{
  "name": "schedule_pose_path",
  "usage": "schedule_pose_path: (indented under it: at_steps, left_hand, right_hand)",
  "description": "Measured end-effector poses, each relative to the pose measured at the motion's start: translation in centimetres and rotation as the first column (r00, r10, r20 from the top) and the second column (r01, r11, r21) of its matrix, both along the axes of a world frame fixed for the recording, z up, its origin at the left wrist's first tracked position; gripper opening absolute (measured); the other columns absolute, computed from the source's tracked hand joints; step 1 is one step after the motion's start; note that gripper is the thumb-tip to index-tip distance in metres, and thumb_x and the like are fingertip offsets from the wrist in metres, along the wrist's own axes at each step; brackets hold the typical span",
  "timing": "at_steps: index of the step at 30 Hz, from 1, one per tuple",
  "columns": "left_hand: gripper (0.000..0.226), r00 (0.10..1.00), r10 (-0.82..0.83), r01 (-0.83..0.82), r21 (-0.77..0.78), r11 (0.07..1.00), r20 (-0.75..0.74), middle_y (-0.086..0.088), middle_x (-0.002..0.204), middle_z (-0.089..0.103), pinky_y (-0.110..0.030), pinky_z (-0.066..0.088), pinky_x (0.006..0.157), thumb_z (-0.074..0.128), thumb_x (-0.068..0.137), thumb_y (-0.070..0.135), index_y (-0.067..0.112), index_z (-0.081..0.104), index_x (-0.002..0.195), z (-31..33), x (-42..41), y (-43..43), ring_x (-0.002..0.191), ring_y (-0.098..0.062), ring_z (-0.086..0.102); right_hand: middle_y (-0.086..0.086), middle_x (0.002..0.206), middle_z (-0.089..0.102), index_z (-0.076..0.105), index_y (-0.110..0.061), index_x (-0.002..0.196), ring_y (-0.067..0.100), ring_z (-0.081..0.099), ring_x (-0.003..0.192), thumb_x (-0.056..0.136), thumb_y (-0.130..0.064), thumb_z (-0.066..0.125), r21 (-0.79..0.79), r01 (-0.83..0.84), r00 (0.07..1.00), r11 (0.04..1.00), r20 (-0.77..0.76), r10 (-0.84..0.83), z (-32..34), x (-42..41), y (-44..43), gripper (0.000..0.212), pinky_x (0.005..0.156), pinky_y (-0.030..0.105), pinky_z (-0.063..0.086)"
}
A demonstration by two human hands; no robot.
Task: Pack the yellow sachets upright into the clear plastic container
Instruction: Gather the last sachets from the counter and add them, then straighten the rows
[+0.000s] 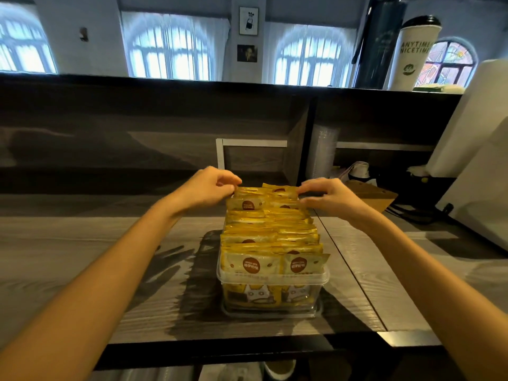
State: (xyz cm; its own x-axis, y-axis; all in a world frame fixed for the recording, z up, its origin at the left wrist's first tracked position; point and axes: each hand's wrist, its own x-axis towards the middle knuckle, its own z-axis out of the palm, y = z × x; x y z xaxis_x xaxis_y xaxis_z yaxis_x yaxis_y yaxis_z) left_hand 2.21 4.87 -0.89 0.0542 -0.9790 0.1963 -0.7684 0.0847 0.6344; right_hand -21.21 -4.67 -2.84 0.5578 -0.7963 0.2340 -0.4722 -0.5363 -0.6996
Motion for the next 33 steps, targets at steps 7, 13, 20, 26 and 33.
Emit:
schedule_pose_path:
  at_steps: [7,13,20,26,33]
  left_hand:
    - [0.052,0.939,-0.203,0.147,0.211,0.966,0.276,0.007,0.157,0.013,-0.036,0.011,0.118,0.026,0.097,0.047,0.030,0.021,0.146,-2.6,-2.5,0.9,0.145,-0.011,0.010]
    - [0.053,0.912,-0.210,0.131,0.235,0.963,0.351,0.006,0.156,0.018,-0.035,0.016,0.115,0.028,0.096,0.049,0.030,0.026,0.145,-2.0,-2.8,0.7,0.144,-0.013,0.015]
    - [0.044,0.994,0.108,-0.111,-0.115,0.987,-0.031,-0.006,0.147,0.038,-0.037,0.035,0.107,0.046,0.096,0.019,0.017,0.039,0.140,-1.7,-1.4,-0.8,0.135,-0.021,0.036]
    - [0.032,0.972,0.063,-0.063,0.005,0.998,-0.226,-0.004,0.123,0.057,-0.030,0.045,0.091,0.049,0.094,0.015,0.014,0.055,0.126,-3.2,0.1,-3.2,0.119,-0.021,0.051]
    - [0.025,0.996,-0.070,0.079,0.174,0.982,-0.054,0.002,0.100,0.059,-0.026,0.044,0.084,0.054,0.092,0.020,0.011,0.063,0.114,-1.6,0.2,-4.5,0.098,-0.011,0.054]
  right_hand:
    - [-0.001,0.137,0.051,0.051,-0.014,0.132,0.009,0.047,0.122,0.098,-0.023,0.038,-0.099,-0.172,0.982,0.980,-0.092,0.163,-1.2,0.9,2.8,0.037,0.099,0.020,0.037]
    - [-0.002,0.137,0.048,0.050,-0.014,0.133,0.008,0.045,0.121,0.097,-0.032,0.039,0.065,-0.168,0.984,0.984,-0.054,0.172,-1.0,0.9,3.0,0.043,0.087,0.011,0.038]
    - [0.008,0.132,0.055,0.048,-0.012,0.133,0.023,0.050,0.124,0.096,-0.015,0.045,0.072,0.154,0.908,0.985,0.383,-0.170,-1.2,0.3,0.3,0.037,0.094,0.024,0.042]
    - [0.007,0.115,0.059,0.053,-0.009,0.128,0.023,0.057,0.112,0.094,-0.008,0.048,0.206,-0.012,0.969,0.978,0.244,-0.040,-1.7,1.6,-1.2,0.034,0.092,0.033,0.051]
    - [0.017,0.112,0.065,0.060,0.000,0.120,0.024,0.062,0.103,0.091,-0.008,0.053,0.000,-0.098,0.994,0.995,-0.057,0.098,-1.1,3.2,-2.5,0.030,0.082,0.023,0.052]
